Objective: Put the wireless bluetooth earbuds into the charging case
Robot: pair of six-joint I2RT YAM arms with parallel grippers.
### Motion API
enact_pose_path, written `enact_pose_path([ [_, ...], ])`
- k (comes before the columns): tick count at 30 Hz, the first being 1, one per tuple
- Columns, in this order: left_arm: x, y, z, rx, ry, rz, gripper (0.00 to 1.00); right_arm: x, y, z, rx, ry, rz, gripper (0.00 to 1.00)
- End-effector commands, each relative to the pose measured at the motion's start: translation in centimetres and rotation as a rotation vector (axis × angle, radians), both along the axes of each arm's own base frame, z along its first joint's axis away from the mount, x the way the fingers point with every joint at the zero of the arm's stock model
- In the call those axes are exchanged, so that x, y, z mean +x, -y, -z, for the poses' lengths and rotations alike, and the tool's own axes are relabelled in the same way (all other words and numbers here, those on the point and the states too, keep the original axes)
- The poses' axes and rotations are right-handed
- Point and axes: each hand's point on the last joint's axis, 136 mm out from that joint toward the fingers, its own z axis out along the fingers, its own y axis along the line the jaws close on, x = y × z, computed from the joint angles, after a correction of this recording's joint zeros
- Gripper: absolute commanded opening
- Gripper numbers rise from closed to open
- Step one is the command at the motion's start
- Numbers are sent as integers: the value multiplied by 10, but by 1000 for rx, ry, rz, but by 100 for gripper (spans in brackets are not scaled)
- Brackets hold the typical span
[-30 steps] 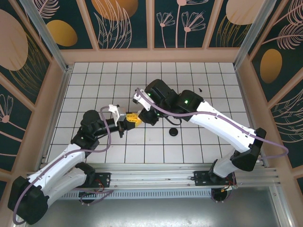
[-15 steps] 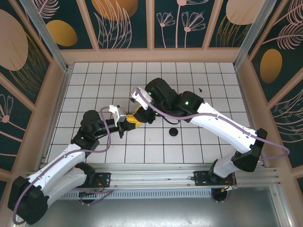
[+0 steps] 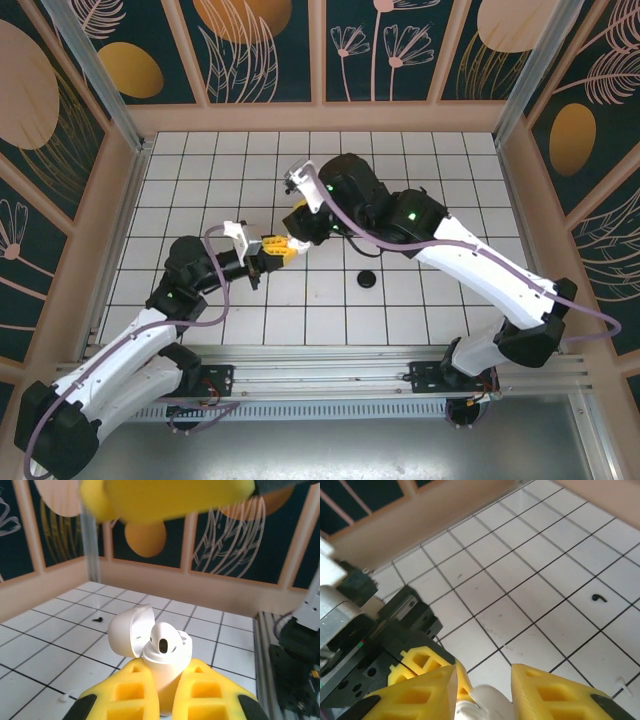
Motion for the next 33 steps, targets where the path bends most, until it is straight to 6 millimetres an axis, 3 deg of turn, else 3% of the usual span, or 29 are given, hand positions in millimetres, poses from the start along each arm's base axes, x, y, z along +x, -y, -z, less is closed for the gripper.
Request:
enact_pose_path([
  [1,10,-14,-7,-45,12,-125,0,24,33,-38,120,14,191,38],
  [5,17,-29,2,-21,-12,-232,0,54,64,-16,130,-70,351,43],
  [9,19,-41,11,6,-31,-303,0,84,87,38,84,-199,456,44],
  [14,13,-52,15,-3,-31,-345,0,105,85,113,33,-406,418,43],
  [20,10,-57,23,-7,-53,-362,0,145,88,191,-112,-500,435,41],
  [23,9,-58,25,-3,-63,-363,0,170,100,226,-147,-586,506,37],
  [28,8,-58,29,5,-78,-360,0,201,121,276,-190,-681,593,21],
  [33,9,-58,34,0,-87,-365,0,213,119,308,-223,-719,584,14],
])
